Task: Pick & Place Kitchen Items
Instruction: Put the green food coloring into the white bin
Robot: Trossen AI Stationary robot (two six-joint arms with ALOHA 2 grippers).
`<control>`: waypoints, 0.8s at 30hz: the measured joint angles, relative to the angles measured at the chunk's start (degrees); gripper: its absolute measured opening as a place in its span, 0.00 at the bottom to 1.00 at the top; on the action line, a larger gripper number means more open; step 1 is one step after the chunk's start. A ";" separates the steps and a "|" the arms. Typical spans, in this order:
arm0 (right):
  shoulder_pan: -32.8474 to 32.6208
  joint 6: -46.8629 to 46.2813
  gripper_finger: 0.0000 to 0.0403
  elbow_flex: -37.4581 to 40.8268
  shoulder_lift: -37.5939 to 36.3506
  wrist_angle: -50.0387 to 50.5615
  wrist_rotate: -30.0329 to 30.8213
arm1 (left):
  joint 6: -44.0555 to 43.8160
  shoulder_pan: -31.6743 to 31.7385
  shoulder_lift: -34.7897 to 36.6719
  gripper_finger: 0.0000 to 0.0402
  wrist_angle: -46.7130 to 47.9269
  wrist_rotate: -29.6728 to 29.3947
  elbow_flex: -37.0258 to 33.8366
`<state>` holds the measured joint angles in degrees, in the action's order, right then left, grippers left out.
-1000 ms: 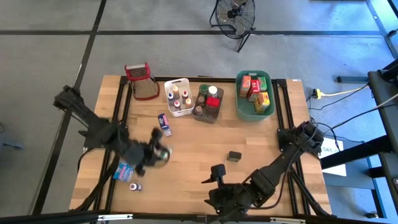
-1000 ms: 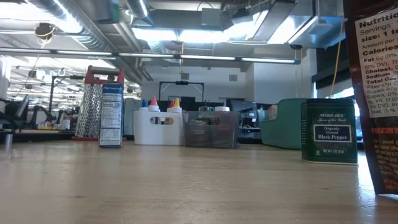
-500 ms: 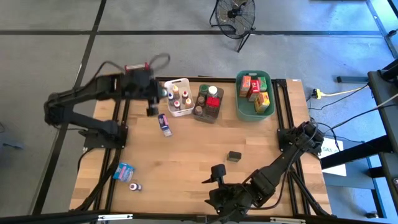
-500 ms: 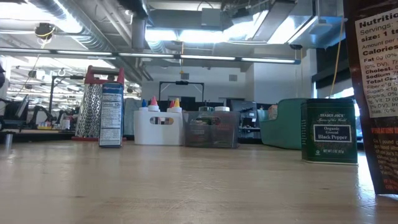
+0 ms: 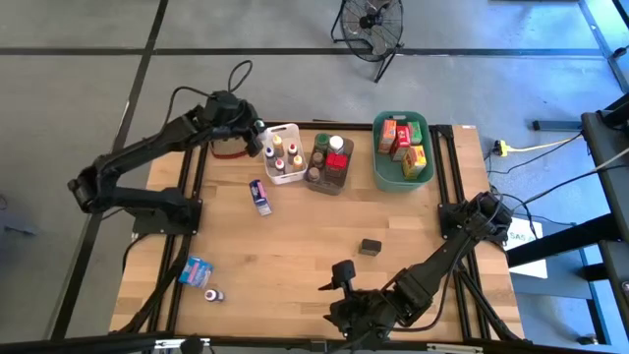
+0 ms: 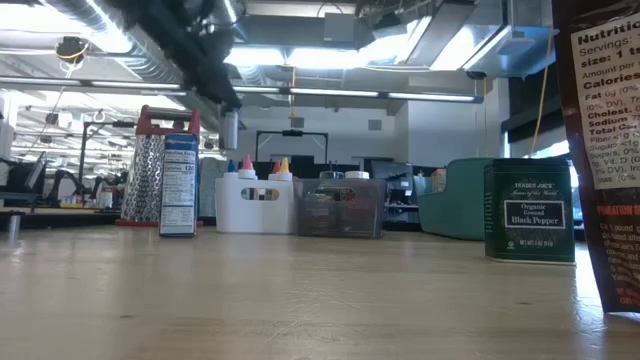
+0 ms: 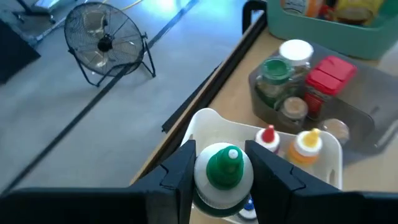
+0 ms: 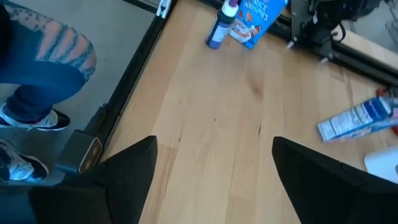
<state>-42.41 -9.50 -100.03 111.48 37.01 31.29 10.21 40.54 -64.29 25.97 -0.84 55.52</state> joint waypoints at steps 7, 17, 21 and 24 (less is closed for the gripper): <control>-0.33 1.96 0.80 0.00 0.00 -0.32 -0.04 | -3.68 4.69 0.00 0.28 -11.33 4.77 -8.88; -0.33 2.91 0.80 0.00 0.02 -0.58 -0.01 | -4.39 5.03 -1.61 0.28 -19.94 4.98 -12.98; -0.31 3.60 0.80 0.00 0.02 -1.63 0.02 | -4.58 5.00 -4.41 0.28 -20.42 3.24 -12.98; -0.33 3.94 0.80 0.00 0.02 -1.70 0.00 | -4.12 5.01 -6.51 0.28 -21.62 0.80 -12.98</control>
<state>-42.74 -5.56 -100.03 111.50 35.31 31.29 6.09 45.55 -70.81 4.36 -0.04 42.54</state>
